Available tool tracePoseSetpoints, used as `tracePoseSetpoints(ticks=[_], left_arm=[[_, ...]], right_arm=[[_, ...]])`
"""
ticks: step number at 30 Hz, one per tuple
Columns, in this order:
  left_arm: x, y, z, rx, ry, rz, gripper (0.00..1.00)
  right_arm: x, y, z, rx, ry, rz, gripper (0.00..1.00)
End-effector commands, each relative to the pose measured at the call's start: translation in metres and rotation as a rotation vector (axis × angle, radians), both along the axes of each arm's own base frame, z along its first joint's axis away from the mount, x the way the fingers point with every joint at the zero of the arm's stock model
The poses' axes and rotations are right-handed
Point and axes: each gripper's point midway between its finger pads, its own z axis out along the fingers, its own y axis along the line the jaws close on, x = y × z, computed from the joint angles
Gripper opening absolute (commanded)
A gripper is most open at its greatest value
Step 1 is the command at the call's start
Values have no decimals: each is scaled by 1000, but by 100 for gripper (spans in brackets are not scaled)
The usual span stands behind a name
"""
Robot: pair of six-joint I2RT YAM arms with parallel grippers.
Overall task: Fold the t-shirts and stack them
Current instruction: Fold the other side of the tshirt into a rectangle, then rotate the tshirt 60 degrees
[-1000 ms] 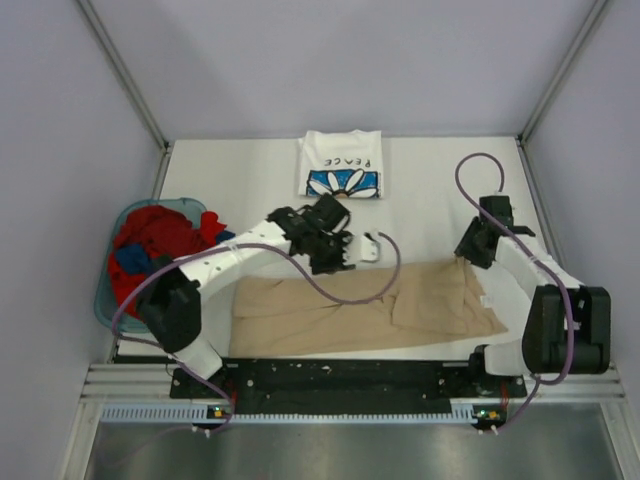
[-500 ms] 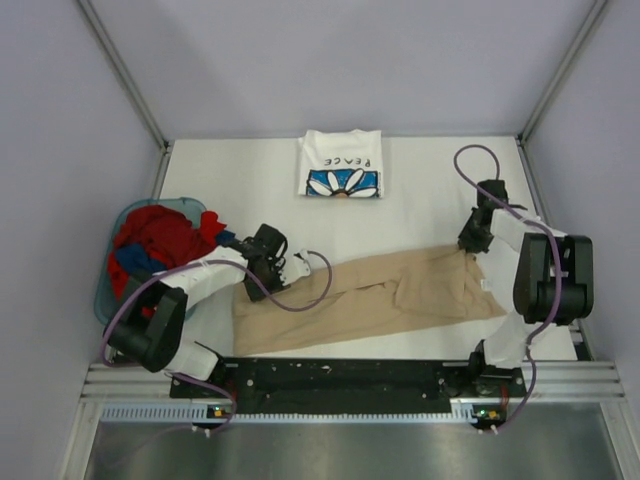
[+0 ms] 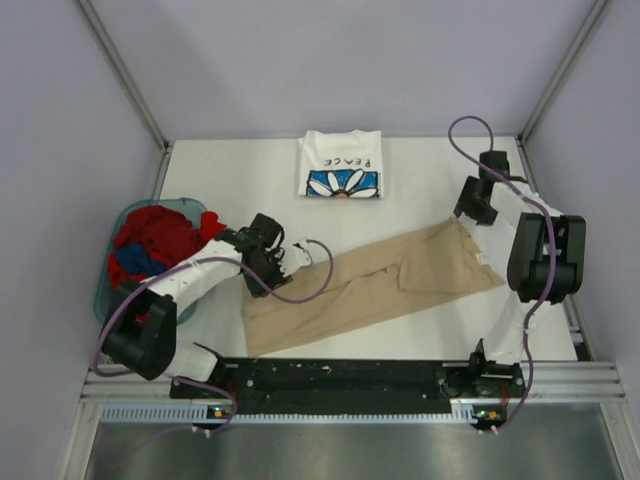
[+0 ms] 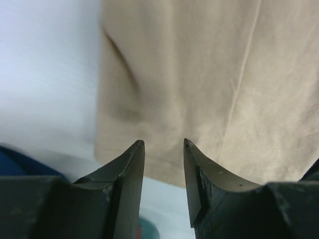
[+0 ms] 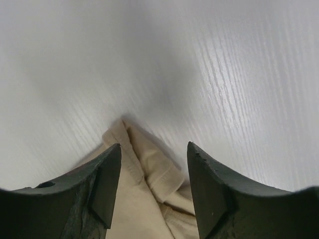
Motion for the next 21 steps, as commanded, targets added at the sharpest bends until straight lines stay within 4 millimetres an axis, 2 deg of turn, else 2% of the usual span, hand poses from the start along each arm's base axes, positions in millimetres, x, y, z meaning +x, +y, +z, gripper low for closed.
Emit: tracePoseSetpoints(ticks=[1, 4, 6, 8, 9, 12, 14, 15, 18, 21], left_arm=[[29, -6, 45, -69, -100, 45, 42], [57, 15, 44, -14, -155, 120, 43], [69, 24, 39, 7, -155, 156, 42], [77, 29, 28, 32, -147, 170, 41], [82, 34, 21, 63, -155, 173, 41], [87, 45, -1, 130, -156, 176, 40], [81, 49, -15, 153, -128, 172, 38], [75, 49, -22, 153, -107, 170, 38], [50, 47, -38, 129, -35, 142, 38], [18, 44, -47, 81, 46, 91, 38]], right_arm=[[10, -8, 85, -73, -189, 20, 56], [-17, -2, 104, -55, -231, -1, 58], [-36, 7, 106, -10, -246, -10, 58], [-57, 22, 95, 72, -231, -9, 56], [-65, 28, 90, 110, -222, -27, 50], [-95, 48, 58, 246, -153, -81, 21], [-111, 51, 36, 281, -105, -125, 4], [-118, 47, 25, 278, -84, -161, 0], [-130, 28, -2, 271, -45, -275, 0], [-119, 16, -21, 290, -26, -314, 0]])
